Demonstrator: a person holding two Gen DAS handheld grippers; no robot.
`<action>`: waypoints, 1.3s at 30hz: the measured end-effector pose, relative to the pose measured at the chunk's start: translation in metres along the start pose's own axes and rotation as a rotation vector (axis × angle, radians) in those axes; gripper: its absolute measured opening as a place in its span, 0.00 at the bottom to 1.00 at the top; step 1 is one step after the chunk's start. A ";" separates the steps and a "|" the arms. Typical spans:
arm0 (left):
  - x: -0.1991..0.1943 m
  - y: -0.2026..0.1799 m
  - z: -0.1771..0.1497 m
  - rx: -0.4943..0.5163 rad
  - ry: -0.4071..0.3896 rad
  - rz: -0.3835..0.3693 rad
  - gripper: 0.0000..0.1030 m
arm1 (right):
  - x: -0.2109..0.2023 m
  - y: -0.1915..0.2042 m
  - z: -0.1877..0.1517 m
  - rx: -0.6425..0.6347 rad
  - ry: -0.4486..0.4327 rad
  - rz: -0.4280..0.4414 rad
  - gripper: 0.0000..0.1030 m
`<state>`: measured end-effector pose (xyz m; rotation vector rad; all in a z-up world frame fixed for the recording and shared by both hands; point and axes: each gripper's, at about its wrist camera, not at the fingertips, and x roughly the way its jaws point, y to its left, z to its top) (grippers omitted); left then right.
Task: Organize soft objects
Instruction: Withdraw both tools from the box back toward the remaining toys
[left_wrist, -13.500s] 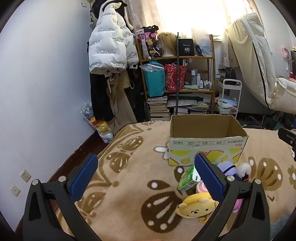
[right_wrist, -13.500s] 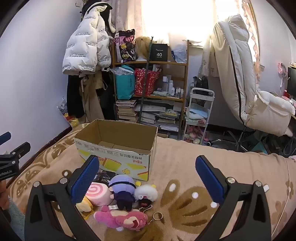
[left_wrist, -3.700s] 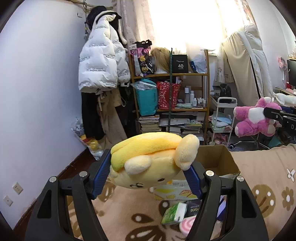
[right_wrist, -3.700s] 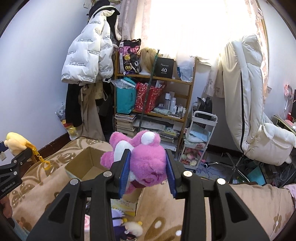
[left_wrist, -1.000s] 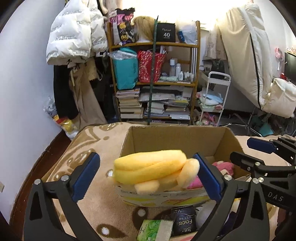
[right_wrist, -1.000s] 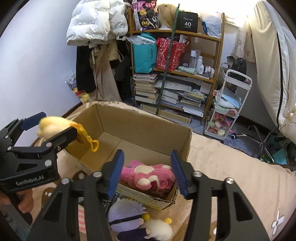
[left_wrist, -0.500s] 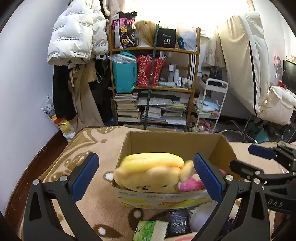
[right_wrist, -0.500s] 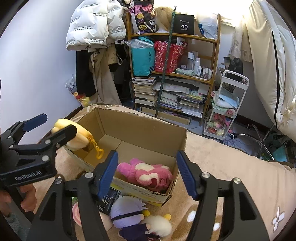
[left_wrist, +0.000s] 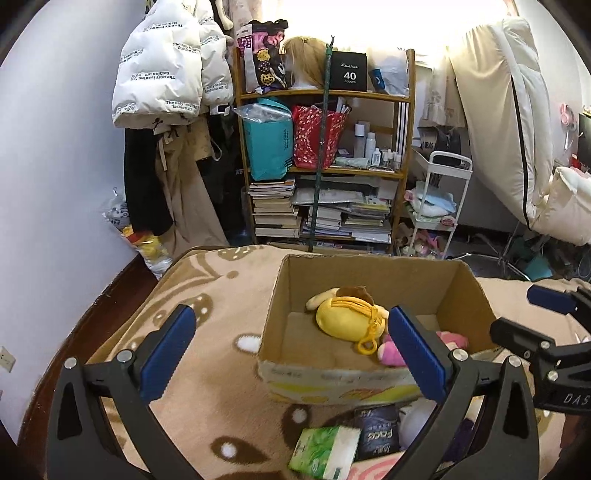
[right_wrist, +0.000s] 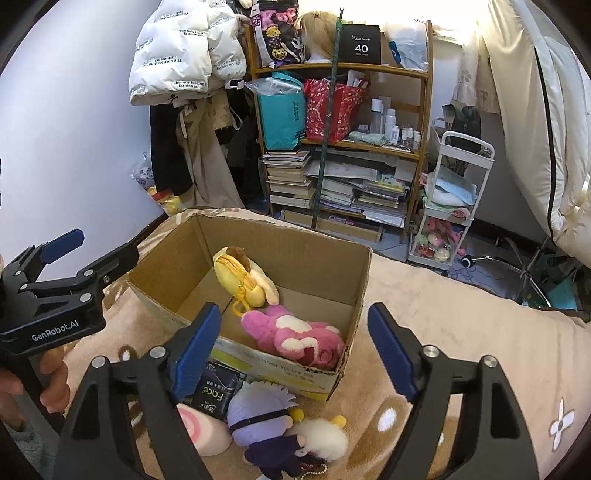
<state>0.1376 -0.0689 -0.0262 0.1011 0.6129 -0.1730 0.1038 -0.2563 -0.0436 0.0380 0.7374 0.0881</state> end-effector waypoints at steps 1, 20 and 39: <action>-0.003 0.001 -0.001 0.003 0.005 0.002 0.99 | -0.003 0.000 -0.001 0.002 -0.002 -0.005 0.87; -0.059 0.003 -0.039 0.068 0.125 0.027 0.99 | -0.048 0.001 -0.033 0.037 0.032 -0.028 0.91; -0.053 0.008 -0.062 0.051 0.228 0.011 0.99 | -0.044 -0.007 -0.051 0.085 0.081 -0.046 1.00</action>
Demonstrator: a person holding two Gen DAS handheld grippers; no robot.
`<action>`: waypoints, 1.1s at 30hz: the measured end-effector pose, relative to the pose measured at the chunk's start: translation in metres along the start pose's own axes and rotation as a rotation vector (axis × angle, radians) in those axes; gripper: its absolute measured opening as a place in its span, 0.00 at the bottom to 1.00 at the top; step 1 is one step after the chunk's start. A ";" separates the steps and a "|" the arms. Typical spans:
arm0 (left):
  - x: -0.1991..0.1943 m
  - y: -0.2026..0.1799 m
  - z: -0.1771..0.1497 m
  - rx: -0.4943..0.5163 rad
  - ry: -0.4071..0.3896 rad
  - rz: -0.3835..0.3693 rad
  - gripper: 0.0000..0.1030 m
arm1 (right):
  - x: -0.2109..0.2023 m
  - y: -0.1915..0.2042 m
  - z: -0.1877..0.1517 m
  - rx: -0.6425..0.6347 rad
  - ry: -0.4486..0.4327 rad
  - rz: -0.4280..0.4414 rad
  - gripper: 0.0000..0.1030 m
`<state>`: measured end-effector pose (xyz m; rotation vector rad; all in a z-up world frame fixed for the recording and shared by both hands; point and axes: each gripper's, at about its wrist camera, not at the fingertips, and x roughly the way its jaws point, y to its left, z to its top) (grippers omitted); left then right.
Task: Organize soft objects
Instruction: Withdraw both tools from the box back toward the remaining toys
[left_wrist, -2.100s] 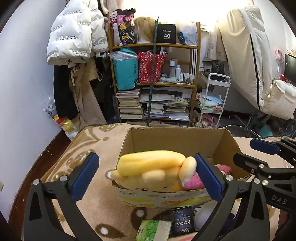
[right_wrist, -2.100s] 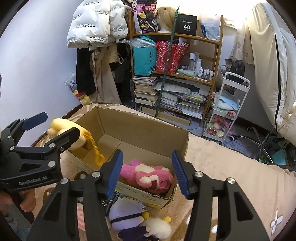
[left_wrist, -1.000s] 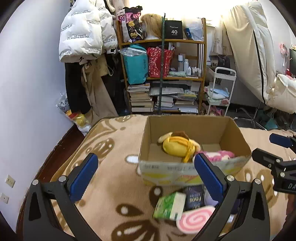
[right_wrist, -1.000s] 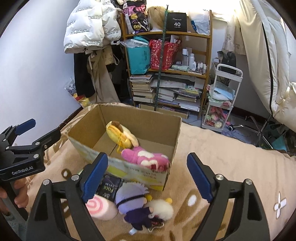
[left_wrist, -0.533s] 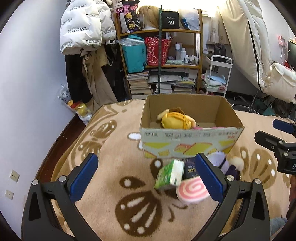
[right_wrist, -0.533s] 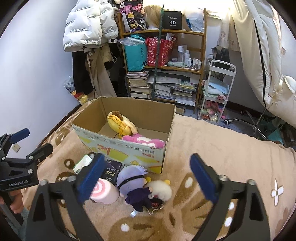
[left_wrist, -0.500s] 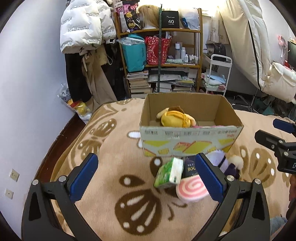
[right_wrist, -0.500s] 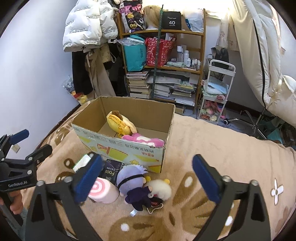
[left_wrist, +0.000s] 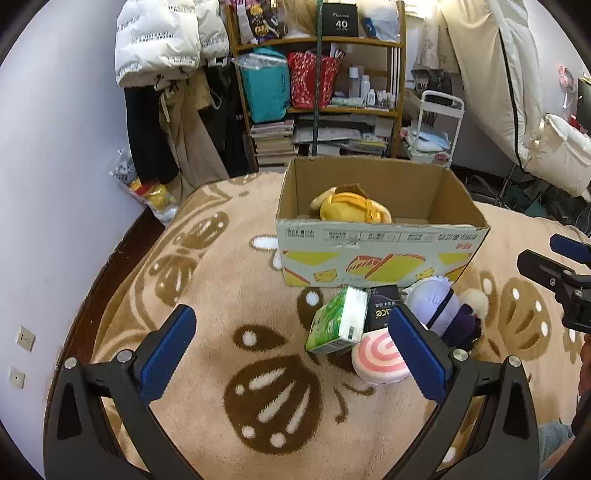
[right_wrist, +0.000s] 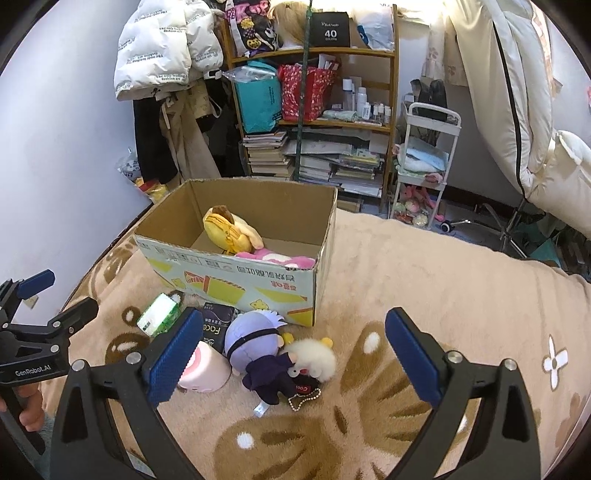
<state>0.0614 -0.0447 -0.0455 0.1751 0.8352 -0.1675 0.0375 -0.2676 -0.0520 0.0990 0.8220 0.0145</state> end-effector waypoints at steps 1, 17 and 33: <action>0.003 0.000 0.000 0.000 0.006 0.000 0.99 | 0.002 0.000 0.000 0.000 0.006 0.001 1.00; 0.049 0.003 0.011 -0.062 0.090 -0.049 0.99 | 0.039 0.003 0.002 -0.019 0.073 0.022 1.00; 0.085 -0.005 0.017 -0.055 0.139 -0.076 0.99 | 0.073 0.013 -0.006 -0.071 0.147 0.022 1.00</action>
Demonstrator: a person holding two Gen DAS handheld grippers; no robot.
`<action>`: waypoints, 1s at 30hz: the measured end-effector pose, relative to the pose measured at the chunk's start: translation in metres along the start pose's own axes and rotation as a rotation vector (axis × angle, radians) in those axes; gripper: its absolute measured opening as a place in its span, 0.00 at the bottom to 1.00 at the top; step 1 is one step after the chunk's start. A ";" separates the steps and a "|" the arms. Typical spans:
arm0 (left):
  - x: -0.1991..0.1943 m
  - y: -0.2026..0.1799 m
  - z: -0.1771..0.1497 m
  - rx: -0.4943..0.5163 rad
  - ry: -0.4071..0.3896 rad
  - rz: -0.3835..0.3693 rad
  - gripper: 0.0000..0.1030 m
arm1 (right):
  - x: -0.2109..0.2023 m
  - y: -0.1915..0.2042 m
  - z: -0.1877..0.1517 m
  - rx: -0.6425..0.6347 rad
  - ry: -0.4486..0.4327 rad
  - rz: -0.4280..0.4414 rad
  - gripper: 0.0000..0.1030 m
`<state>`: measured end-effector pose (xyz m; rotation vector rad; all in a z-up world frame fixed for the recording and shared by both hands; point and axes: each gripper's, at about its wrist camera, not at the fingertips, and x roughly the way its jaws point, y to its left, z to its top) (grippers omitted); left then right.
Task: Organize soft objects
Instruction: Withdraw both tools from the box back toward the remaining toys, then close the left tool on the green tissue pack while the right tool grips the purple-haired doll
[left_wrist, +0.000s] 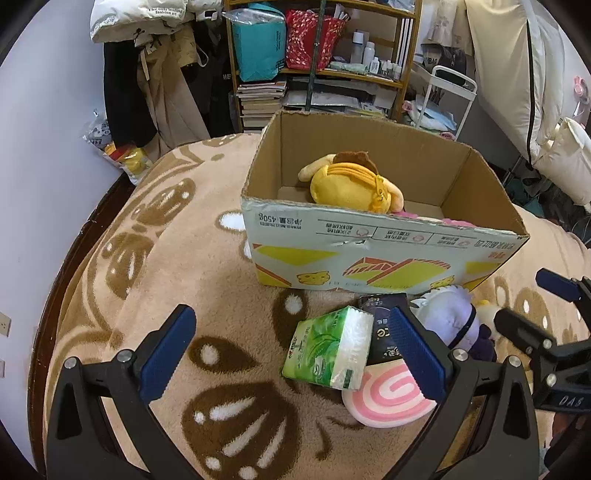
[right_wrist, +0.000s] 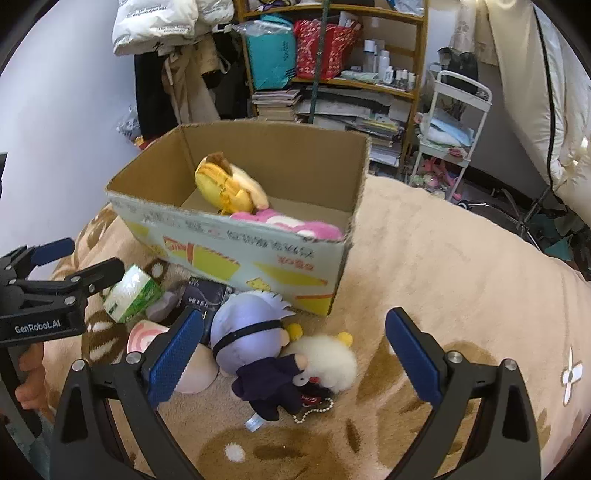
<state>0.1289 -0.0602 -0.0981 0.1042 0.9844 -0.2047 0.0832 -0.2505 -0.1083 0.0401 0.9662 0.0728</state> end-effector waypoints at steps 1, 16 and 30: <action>0.002 0.000 0.000 -0.003 0.009 -0.006 0.99 | 0.003 0.002 -0.001 -0.007 0.007 0.002 1.00; 0.024 -0.010 -0.011 0.052 0.071 0.025 0.98 | 0.030 0.018 -0.007 -0.063 0.070 0.021 1.00; 0.018 -0.013 -0.011 0.044 0.079 -0.033 0.48 | 0.046 0.022 -0.011 -0.061 0.112 0.059 0.97</action>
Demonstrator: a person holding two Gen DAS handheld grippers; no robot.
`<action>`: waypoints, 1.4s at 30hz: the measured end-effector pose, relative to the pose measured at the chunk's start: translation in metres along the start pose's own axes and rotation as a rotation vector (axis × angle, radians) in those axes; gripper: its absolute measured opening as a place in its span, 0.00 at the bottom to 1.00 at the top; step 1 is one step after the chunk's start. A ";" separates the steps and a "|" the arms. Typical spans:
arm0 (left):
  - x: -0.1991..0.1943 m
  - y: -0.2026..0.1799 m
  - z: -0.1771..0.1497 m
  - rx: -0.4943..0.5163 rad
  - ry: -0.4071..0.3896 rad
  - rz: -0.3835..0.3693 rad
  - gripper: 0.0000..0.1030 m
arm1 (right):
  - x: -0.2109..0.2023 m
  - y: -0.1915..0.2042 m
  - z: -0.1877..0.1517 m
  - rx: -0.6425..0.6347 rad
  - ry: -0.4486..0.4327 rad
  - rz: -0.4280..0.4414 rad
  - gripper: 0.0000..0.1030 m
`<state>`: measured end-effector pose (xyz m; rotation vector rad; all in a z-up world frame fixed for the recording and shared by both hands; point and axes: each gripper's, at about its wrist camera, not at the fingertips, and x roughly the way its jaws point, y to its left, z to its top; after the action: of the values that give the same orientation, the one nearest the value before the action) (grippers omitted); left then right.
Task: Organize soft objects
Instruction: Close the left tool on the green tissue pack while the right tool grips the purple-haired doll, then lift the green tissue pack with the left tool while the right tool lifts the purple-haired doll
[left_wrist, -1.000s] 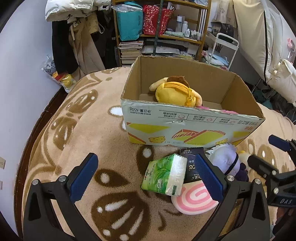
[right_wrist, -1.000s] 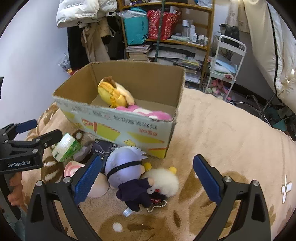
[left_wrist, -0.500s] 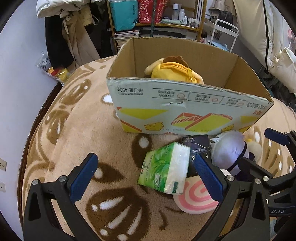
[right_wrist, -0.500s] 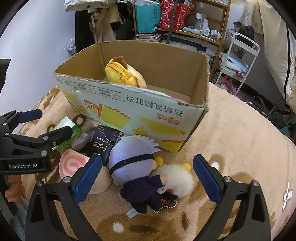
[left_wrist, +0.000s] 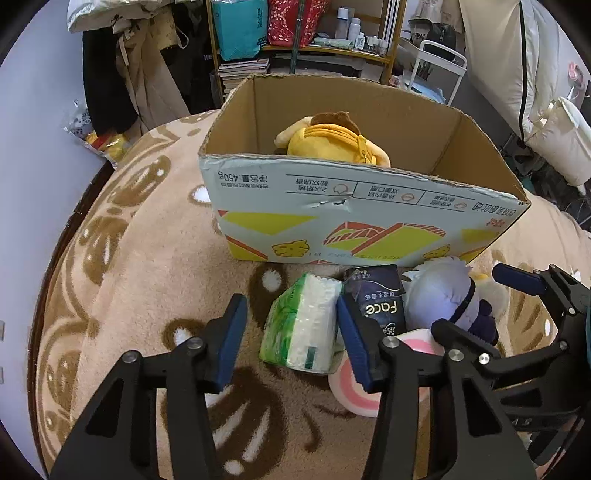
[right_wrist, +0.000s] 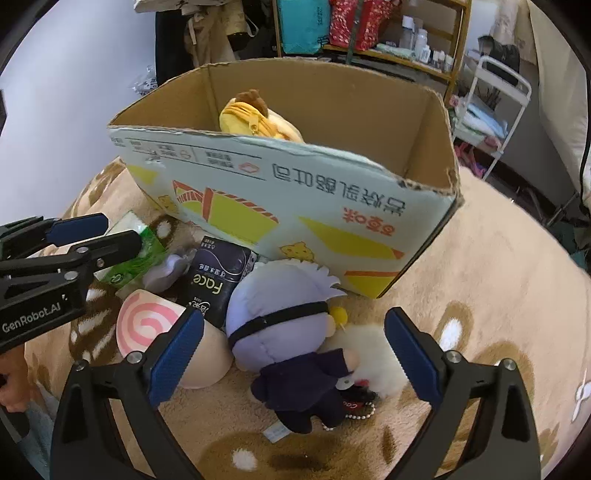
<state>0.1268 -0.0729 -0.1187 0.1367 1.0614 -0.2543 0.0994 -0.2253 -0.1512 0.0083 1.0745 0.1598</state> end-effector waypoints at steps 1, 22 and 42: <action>0.000 -0.001 0.000 0.007 0.001 0.002 0.48 | 0.001 -0.002 0.000 0.008 0.004 0.003 0.97; 0.003 -0.011 -0.007 0.059 0.042 -0.041 0.28 | 0.012 0.000 0.002 0.007 0.056 0.044 0.69; -0.010 0.006 -0.007 -0.034 -0.009 -0.053 0.26 | 0.012 0.002 0.001 0.014 0.084 0.058 0.51</action>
<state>0.1177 -0.0643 -0.1131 0.0767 1.0610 -0.2839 0.1054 -0.2215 -0.1612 0.0455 1.1599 0.2070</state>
